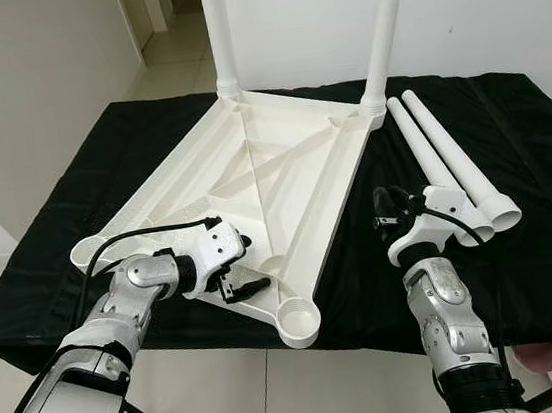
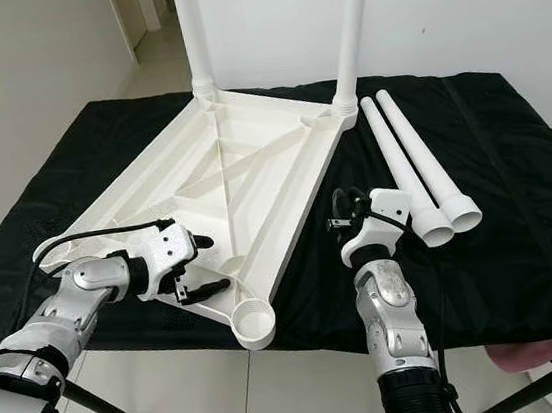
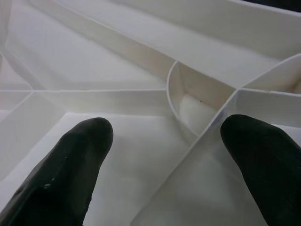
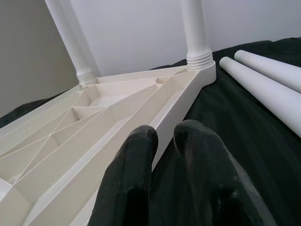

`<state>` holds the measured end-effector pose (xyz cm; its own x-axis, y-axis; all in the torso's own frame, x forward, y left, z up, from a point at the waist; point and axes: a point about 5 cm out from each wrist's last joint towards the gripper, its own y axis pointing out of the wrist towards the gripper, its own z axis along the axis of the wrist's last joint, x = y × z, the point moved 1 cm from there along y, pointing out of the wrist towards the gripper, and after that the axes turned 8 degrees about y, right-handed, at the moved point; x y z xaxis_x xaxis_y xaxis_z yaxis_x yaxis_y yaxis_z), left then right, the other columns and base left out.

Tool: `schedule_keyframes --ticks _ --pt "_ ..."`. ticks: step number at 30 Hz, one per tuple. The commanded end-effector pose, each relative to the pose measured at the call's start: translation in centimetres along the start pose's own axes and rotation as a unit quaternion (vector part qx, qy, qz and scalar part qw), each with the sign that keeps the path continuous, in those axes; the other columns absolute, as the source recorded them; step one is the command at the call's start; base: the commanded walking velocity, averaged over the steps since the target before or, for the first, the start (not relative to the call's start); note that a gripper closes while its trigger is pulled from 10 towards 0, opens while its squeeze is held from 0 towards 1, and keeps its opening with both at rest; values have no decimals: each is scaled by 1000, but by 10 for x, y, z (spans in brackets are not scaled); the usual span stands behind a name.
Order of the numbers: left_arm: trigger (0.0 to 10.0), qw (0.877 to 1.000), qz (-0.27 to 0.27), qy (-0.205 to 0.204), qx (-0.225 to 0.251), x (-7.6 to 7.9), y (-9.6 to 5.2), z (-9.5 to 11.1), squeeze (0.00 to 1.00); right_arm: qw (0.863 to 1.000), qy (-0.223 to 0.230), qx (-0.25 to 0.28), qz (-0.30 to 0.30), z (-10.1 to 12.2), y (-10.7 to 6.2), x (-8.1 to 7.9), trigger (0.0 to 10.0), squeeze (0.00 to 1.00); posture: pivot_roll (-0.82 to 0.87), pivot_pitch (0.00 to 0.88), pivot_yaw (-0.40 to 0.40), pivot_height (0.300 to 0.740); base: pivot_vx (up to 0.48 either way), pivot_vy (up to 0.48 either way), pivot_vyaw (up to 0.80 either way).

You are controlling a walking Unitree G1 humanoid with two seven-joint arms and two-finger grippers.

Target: Building children table

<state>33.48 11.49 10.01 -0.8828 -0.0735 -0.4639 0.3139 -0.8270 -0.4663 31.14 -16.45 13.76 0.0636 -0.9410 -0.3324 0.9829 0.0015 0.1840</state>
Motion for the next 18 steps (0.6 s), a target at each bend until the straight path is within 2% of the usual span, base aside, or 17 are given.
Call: schedule_keyframes --ticks 1,4,5,6,7,10,11,12,13,14,15,18 --pt "10000 996 -70 -26 -55 32 3 -25 0 1000 3 9 -1 3 1 -2 10000 0 -120 0 78 740 0 0 0" --pt "10000 994 -91 -29 -56 36 4 -26 0 1000 3 9 -3 3 0 -2 10000 0 -121 0 80 740 0 0 0" --pt "9176 992 -103 -33 -59 39 4 -28 0 1000 3 9 -4 3 0 -1 10000 0 -124 0 85 740 0 0 0" --pt "7922 989 -130 -37 -64 45 2 -30 0 1000 3 9 -6 3 -1 -1 10000 0 -126 0 87 740 0 0 0" --pt "5961 983 -163 -47 -72 54 0 -35 0 1000 4 9 -8 3 -3 -1 10000 0 -129 0 89 740 0 0 0" --pt "6196 980 -176 -52 -75 58 -2 -37 0 1000 4 9 -9 2 -3 -1 10000 0 -129 0 89 740 0 0 0" --pt "4314 979 -182 -55 -76 59 -2 -38 0 1000 4 9 -9 2 -4 0 10000 0 -129 0 89 740 0 0 0" --pt "1765 977 -191 -56 -76 62 -4 -39 0 1000 4 8 -10 2 -4 0 10000 0 -131 0 92 740 0 0 0" --pt "1137 976 -196 -61 -78 63 -5 -40 0 1000 4 8 -11 2 -5 0 10000 0 -130 0 90 740 0 0 0" --pt "1137 976 -196 -61 -78 63 -5 -40 0 1000 4 8 -11 2 -5 0 10000 0 -130 0 90 740 0 0 0" --pt "2157 973 -205 -67 -80 65 -8 -42 0 1000 4 8 -12 3 -5 1 10000 0 -131 0 90 740 0 0 0" --pt "1569 972 -210 -72 -80 66 -9 -43 0 1000 4 8 -13 3 -5 1 10000 0 -130 0 90 740 0 0 0"
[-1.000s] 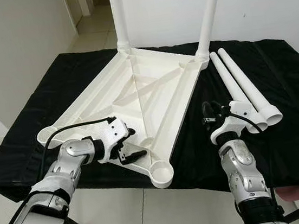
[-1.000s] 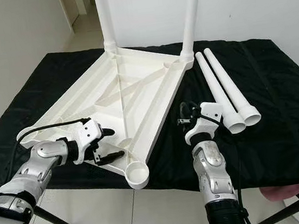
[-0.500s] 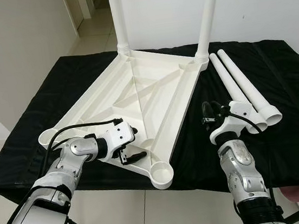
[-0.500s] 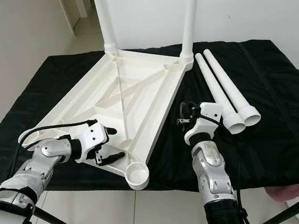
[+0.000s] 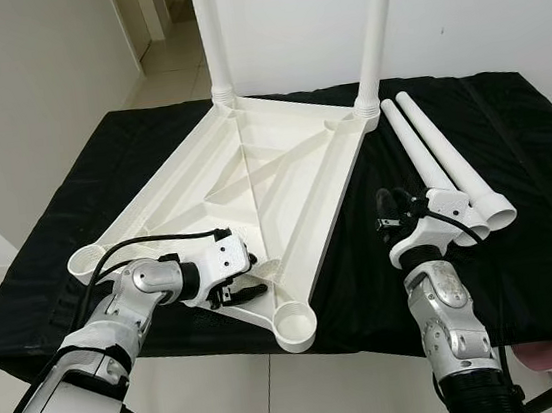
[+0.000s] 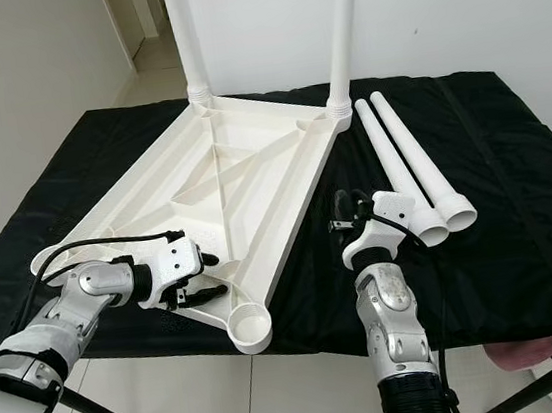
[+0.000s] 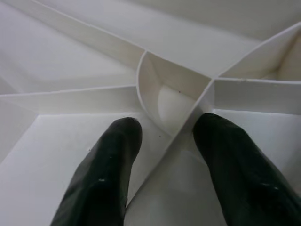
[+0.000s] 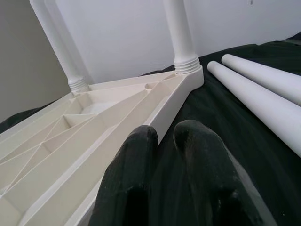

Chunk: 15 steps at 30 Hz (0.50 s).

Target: Building children table

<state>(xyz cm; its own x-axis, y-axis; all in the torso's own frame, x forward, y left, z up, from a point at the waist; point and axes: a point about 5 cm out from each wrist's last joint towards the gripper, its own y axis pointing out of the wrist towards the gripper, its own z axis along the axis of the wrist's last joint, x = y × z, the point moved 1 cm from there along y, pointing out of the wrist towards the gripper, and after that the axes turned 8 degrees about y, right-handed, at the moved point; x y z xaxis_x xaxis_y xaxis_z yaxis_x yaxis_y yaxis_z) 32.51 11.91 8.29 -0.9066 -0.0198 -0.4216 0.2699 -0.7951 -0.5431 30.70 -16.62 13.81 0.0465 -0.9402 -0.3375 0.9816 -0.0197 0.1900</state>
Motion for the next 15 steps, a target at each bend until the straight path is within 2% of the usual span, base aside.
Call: schedule_keyframes --ticks 1,15 --pt "0 979 -182 -76 -45 51 -7 -33 0 1000 2 2 -5 1 -1 0 10000 0 -129 0 88 740 0 0 0" --pt "0 978 -182 -89 -38 53 -12 -34 0 1000 5 -1 -5 0 0 -1 10000 0 -117 0 84 740 0 0 0"
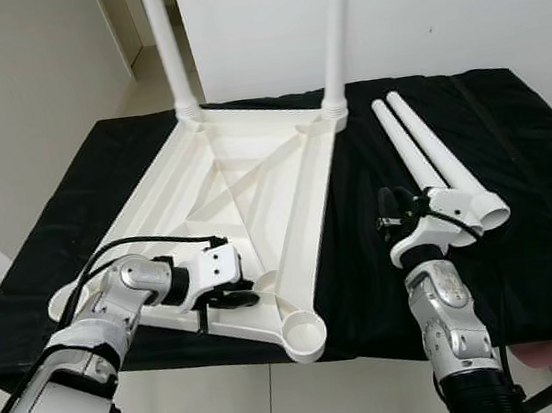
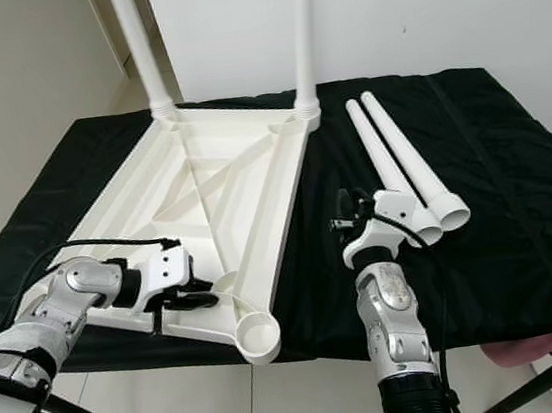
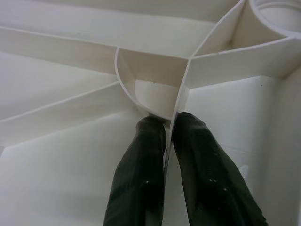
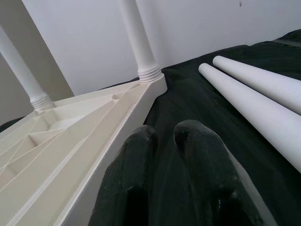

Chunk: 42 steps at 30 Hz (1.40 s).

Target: Building children table

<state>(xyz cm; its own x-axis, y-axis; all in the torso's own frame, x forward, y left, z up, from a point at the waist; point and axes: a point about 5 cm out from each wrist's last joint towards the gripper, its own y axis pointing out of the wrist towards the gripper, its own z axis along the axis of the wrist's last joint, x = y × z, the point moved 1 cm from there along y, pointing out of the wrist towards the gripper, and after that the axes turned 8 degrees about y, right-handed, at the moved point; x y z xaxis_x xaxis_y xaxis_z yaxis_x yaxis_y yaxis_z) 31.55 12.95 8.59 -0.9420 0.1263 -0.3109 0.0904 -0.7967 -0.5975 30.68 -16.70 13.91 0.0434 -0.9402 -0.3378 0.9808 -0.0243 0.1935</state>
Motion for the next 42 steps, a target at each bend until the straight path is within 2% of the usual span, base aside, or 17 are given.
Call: schedule_keyframes --ticks 1,4,7,8,10,13,16,20,24,29,30,31,32,34,35,42 --pt "0 991 -89 -92 -39 45 9 -34 0 1000 5 -3 -3 -1 0 -1 10000 0 -117 0 84 740 0 0 0" --pt "0 992 -81 -93 -29 44 10 -32 0 1000 6 -3 -4 -1 0 -1 10000 0 -117 0 84 740 0 0 0" --pt "0 992 21 -113 52 25 32 -8 0 1000 6 -2 -6 0 0 0 10000 0 -116 0 85 740 0 0 0" --pt "0 992 21 -113 52 25 32 -8 0 1000 6 -2 -6 0 0 0 10000 0 -116 0 85 740 0 0 0" --pt "0 983 74 -135 97 13 42 6 0 1000 6 -1 -8 1 1 0 10000 0 -119 0 81 740 0 0 0" --pt "0 971 128 -152 136 -1 52 22 0 1000 6 0 -7 1 2 0 10000 0 -120 0 77 740 0 0 0" --pt "0 967 138 -156 144 -4 53 25 0 1000 6 0 -7 1 2 0 10000 0 -120 0 77 740 0 0 0" --pt "0 955 186 -160 169 -18 60 41 0 1000 6 -2 -5 1 4 -1 10000 0 -111 0 63 740 0 0 0" --pt "0 952 195 -161 172 -21 61 44 0 1000 7 -2 -3 1 4 -2 10000 0 -109 0 55 740 0 0 0" --pt "0 945 218 -163 183 -32 61 54 0 1000 9 -5 2 -1 5 -5 10000 0 -109 0 55 740 0 0 0" --pt "6039 945 219 -161 183 -33 61 55 0 1000 9 -6 2 -2 5 -5 10000 0 -109 0 55 740 0 0 0" --pt "6039 945 219 -161 183 -33 61 55 0 1000 9 -6 2 -2 5 -5 10000 0 -109 0 55 740 0 0 0" --pt "10000 946 220 -152 181 -34 61 57 0 1000 9 -6 2 -2 5 -5 10000 0 -106 0 50 740 0 0 0" --pt "10000 947 219 -148 180 -34 61 58 0 1000 9 -6 1 -2 5 -5 10000 0 -106 0 50 740 0 0 0" --pt "10000 946 204 -144 205 -34 58 66 1000 1000 7 -4 -2 -1 5 -5 10000 0 -108 0 53 740 0 0 0" --pt "10000 947 203 -116 222 -34 52 80 1000 1000 8 2 -15 0 5 -2 10000 0 -102 0 52 740 0 0 0"
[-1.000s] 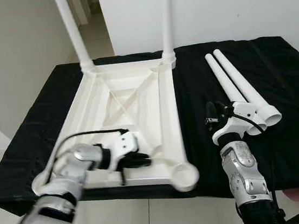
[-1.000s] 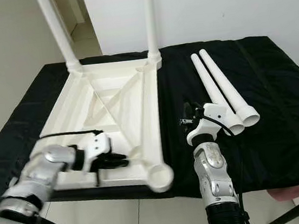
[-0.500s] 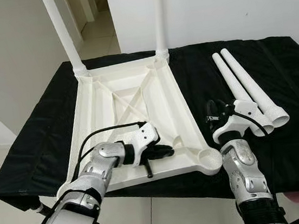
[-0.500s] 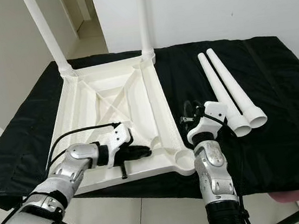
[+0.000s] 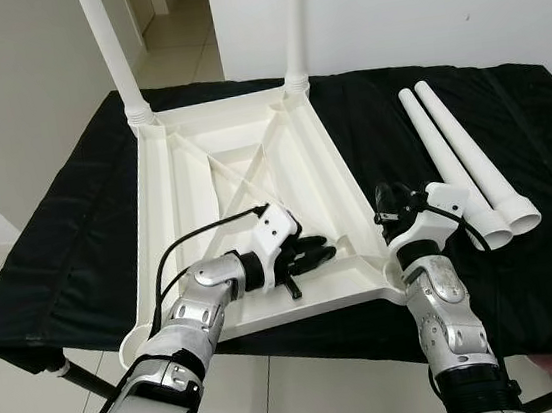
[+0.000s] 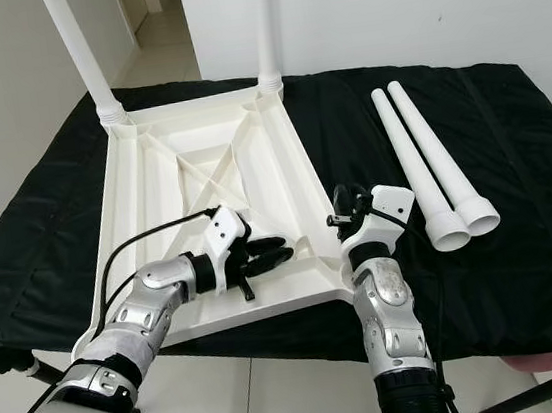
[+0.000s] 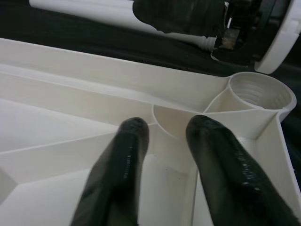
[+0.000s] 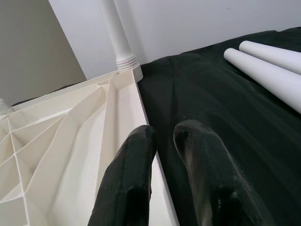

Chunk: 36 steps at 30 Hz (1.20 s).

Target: Building children table

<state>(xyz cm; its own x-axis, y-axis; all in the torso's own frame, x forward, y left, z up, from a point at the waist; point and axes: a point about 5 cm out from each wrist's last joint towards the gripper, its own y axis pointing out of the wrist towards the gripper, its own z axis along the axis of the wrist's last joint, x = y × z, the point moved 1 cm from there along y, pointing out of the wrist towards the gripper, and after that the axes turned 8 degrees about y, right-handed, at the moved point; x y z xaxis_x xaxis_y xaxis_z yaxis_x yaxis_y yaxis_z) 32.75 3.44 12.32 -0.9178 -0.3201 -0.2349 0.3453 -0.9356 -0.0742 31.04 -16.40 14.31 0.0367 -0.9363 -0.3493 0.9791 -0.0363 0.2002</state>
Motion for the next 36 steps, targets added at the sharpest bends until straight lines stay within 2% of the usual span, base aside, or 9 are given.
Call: schedule_keyframes --ticks 1,2,4,5,6,12,20,21,36 --pt "10000 1000 9 6 -4 0 -2 1 1000 1000 3 -3 -11 -2 1 2 10000 0 -102 0 52 740 0 0 0" --pt "10000 1000 11 16 4 0 -2 9 0 1000 5 -5 -17 -3 2 4 10000 0 -96 0 50 740 0 0 0" --pt "10000 999 18 24 20 0 -1 20 0 1000 0 -6 -26 -2 4 6 10000 0 -91 0 48 740 0 0 0" --pt "10000 999 28 25 34 0 0 30 0 999 -4 -8 -34 -2 7 8 10000 690 -87 0 44 740 0 0 0" --pt "10000 998 42 20 51 -2 0 42 0 999 -9 -5 -44 0 10 11 10000 1000 -85 0 42 740 0 0 0" --pt "10000 985 151 19 76 -10 -4 70 0 992 -60 24 -111 15 20 36 10000 1000 -66 0 27 740 0 0 0" --pt "10000 973 226 5 52 -14 -12 70 0 973 -129 32 -187 28 24 66 10000 965 -61 0 18 740 0 0 0" --pt "10000 971 235 -1 51 -13 -13 73 0 969 -135 30 -204 30 24 71 10000 0 -61 0 16 740 0 0 0" --pt "10000 972 213 -63 73 3 -7 87 0 946 -151 -1 -287 23 14 100 10000 0 -58 0 14 740 0 0 0"
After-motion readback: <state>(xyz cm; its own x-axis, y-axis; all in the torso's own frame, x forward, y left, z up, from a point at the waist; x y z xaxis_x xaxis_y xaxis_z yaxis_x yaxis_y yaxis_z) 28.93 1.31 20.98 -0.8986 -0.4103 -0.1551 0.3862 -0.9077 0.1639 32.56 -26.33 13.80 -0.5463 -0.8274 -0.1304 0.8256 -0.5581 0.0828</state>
